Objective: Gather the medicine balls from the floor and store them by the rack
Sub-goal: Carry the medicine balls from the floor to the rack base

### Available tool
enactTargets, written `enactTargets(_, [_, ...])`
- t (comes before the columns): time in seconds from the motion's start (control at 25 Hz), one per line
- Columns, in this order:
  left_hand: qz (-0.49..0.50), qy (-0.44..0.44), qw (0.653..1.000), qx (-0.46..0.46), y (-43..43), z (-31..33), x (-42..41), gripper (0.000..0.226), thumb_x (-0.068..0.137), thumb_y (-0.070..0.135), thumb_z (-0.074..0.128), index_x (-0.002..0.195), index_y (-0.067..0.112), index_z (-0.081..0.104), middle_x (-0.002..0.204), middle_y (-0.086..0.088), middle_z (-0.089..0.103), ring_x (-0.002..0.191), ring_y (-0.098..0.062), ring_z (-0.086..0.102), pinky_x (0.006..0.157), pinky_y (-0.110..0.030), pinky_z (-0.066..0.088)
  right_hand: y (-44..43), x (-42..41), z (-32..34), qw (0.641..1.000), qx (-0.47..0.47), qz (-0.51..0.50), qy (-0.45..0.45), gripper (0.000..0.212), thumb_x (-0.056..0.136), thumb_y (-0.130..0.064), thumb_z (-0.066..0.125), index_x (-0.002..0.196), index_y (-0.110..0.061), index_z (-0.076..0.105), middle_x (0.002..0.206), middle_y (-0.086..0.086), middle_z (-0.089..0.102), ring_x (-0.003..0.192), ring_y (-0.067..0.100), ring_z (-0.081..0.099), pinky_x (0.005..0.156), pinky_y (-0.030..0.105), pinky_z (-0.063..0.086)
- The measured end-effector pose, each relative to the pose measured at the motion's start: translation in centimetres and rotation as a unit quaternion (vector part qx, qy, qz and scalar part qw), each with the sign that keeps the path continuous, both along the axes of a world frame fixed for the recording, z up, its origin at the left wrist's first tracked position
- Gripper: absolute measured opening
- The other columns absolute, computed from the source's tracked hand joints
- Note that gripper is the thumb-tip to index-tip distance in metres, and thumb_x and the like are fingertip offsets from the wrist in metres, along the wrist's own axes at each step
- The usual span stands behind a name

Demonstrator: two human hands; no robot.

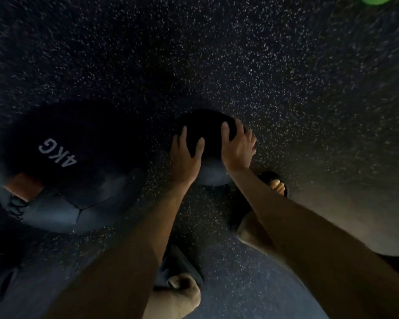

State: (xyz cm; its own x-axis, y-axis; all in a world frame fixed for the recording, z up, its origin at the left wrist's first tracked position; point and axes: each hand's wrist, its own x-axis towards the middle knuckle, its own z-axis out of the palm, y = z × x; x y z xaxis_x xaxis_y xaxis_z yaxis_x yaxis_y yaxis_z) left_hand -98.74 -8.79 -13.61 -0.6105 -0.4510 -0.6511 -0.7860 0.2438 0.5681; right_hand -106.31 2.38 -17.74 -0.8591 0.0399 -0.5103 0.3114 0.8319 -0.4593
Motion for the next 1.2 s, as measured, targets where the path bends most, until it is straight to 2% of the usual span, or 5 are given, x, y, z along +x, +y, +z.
enactTargets(0.2, [0.01, -0.074, 0.997, -0.011, 1.1, 0.8, -7.0, 0.074, 0.093, 0.07, 0.041, 0.156, 0.047, 0.009, 0.167, -0.009, 0.002, 0.15, -0.041, 0.011, 0.116, -0.061, 0.026, 1.2, -9.6, -0.3, 0.992, -0.086, -0.016, -0.094, 0.06, 0.1, -0.058, 0.037, 0.143, -0.017, 0.046, 0.14, 0.011, 0.051, 0.132, 0.031, 0.046, 0.109, 0.051, 0.039])
enactTargets(0.44, [0.035, -0.171, 0.984, -0.023, -2.6, -1.4, -17.1, 0.07, 0.093, 0.074, 0.032, 0.155, 0.042, 0.023, 0.161, -0.011, 0.024, 0.144, -0.041, 0.026, 0.114, -0.064, 0.025, 3.7, -5.3, 2.6, 0.973, -0.082, 0.216, 0.024, 0.086, 0.095, -0.071, 0.038, 0.16, -0.029, 0.002, 0.167, 0.007, -0.005, 0.155, 0.026, -0.002, 0.123, 0.05, 0.015])
enactTargets(0.72, [0.063, -0.08, 0.99, -0.099, -4.8, -1.9, -18.6, 0.064, 0.101, 0.062, 0.024, 0.153, 0.026, 0.035, 0.153, -0.011, 0.04, 0.139, -0.033, 0.04, 0.113, -0.058, 0.032, -2.0, -13.5, 1.2, 0.988, -0.06, 0.138, 0.019, 0.079, 0.091, -0.077, 0.028, 0.158, -0.037, 0.016, 0.165, 0.006, 0.015, 0.151, 0.028, 0.015, 0.116, 0.063, 0.022])
enactTargets(1.0, [-0.07, 0.006, 0.996, -0.052, -7.0, -0.7, -18.7, 0.074, 0.095, 0.07, 0.038, 0.156, 0.043, 0.007, 0.166, -0.008, 0.005, 0.15, -0.036, 0.014, 0.111, -0.056, 0.034, -8.2, -24.1, 1.1, 0.996, -0.029, 0.007, -0.084, 0.09, 0.076, -0.087, 0.035, 0.141, -0.027, 0.048, 0.14, 0.008, 0.053, 0.131, 0.034, 0.046, 0.104, 0.061, 0.04])
enactTargets(1.2, [-0.064, -0.08, 0.994, -0.043, -10.7, -0.5, -23.3, 0.072, 0.093, 0.076, 0.027, 0.156, 0.048, 0.007, 0.164, -0.013, 0.015, 0.144, -0.042, 0.027, 0.109, -0.061, 0.037, -6.7, -18.1, 4.9, 0.984, -0.046, 0.167, 0.028, 0.076, 0.096, -0.065, 0.042, 0.157, -0.027, 0.019, 0.164, 0.008, 0.013, 0.151, 0.029, 0.016, 0.119, 0.054, 0.027])
